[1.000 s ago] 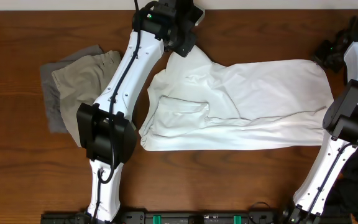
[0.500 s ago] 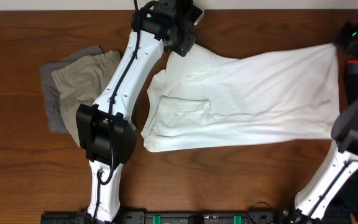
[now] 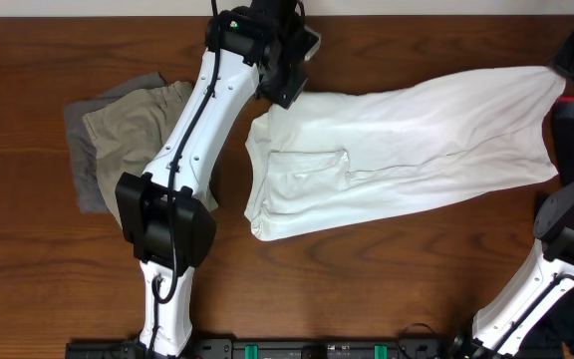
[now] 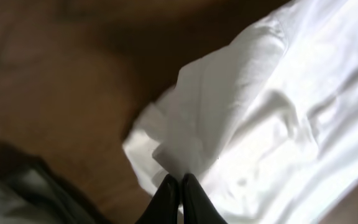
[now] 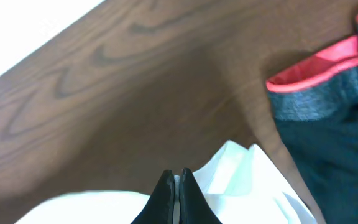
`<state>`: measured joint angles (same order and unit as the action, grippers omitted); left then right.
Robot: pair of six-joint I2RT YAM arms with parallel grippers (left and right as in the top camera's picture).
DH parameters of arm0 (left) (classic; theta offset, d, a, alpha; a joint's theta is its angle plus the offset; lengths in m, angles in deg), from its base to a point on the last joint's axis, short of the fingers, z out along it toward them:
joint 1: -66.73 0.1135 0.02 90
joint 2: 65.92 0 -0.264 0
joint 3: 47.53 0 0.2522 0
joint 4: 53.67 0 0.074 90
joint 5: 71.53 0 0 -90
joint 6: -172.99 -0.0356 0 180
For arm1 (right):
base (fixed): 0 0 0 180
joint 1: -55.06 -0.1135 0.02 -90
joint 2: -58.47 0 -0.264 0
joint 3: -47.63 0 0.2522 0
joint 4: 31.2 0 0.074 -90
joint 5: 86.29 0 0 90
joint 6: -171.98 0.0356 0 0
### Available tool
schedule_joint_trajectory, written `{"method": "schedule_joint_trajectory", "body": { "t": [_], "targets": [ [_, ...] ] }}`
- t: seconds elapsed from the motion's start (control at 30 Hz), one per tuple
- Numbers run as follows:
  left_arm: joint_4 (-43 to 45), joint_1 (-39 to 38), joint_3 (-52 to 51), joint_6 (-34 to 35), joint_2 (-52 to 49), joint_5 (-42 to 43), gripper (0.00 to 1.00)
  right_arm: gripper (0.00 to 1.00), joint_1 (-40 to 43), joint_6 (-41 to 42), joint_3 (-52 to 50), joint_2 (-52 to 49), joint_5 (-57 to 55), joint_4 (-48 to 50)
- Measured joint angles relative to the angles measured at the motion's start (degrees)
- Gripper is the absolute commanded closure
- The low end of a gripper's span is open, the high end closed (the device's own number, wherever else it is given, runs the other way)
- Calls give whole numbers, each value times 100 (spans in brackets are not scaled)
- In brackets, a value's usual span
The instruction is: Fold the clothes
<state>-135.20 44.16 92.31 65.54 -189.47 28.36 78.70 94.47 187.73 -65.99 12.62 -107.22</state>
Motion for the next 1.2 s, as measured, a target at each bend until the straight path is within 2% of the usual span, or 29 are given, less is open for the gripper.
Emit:
{"method": "schedule_joint_trajectory", "body": {
  "t": [0.3,0.43,0.57,0.9,1.2],
  "targets": [
    [-872,-42,0,-13,0,1172,94,99,63,-15,0,0,-761,-118],
    [-1290,-162,0,11,0,1419,94,99,61,-83,0,0,-1051,-210],
    [-1620,-291,-7,28,0,1530,94,99,61,-125,0,0,-1169,-304],
    [-1744,-417,-503,59,0,1569,93,99,61,-321,0,0,-1331,-745],
    [-1921,-417,-667,72,0,1569,93,98,61,-404,-4,0,-1993,-1582]
  ]
}}
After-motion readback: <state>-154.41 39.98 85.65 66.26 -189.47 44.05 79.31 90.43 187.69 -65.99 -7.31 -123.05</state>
